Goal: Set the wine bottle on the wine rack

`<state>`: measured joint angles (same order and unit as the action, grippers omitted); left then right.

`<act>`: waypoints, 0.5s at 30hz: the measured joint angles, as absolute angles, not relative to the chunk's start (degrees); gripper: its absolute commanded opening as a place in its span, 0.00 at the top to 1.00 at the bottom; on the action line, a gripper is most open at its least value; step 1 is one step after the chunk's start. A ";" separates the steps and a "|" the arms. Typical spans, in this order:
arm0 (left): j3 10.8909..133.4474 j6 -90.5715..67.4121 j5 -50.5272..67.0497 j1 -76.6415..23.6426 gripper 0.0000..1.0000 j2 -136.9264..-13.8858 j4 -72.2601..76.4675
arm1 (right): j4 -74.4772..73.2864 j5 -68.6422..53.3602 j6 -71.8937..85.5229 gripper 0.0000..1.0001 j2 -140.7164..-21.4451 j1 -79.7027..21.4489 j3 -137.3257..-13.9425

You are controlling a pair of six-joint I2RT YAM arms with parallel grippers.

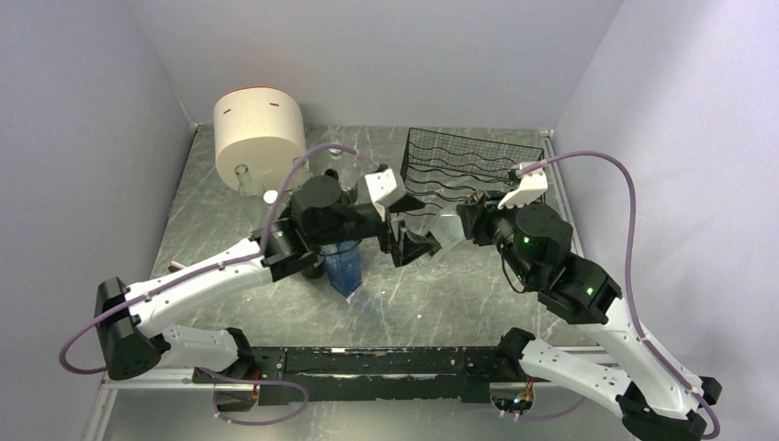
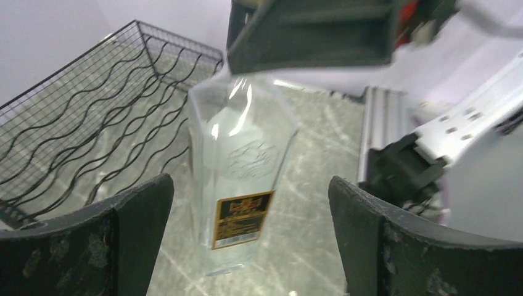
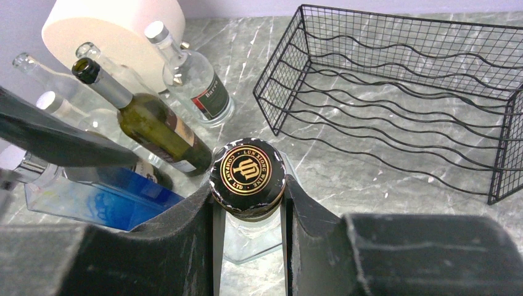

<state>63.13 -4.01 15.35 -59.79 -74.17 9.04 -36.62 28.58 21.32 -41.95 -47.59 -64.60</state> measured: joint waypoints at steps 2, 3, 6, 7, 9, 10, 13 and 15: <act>61.17 -0.80 12.91 -60.71 0.01 -75.88 11.09 | -37.60 28.67 21.80 1.00 -41.91 -47.59 -65.23; 59.96 1.19 11.57 -61.19 0.00 -76.84 12.14 | -38.02 28.71 21.93 1.00 -41.89 -47.59 -65.52; 57.19 6.35 8.73 -62.04 0.00 -79.24 14.35 | -38.30 28.62 22.02 1.00 -41.76 -47.59 -65.93; 56.84 7.66 8.14 -62.13 0.01 -80.03 14.74 | -38.30 28.51 22.09 1.00 -41.58 -47.59 -65.93; 56.75 9.61 7.31 -62.30 0.00 -81.67 15.75 | -38.24 28.38 22.24 1.00 -41.12 -47.59 -65.93; 56.75 9.91 7.07 -62.33 0.00 -82.08 16.19 | -38.22 28.34 22.31 1.00 -40.91 -47.59 -65.93; 56.64 10.74 6.46 -62.70 0.02 -83.42 19.05 | -38.13 28.36 22.48 1.00 -40.07 -47.57 -65.93; 56.21 11.09 6.13 -63.07 0.03 -84.14 21.52 | -38.02 28.36 22.74 1.00 -39.81 -47.57 -65.93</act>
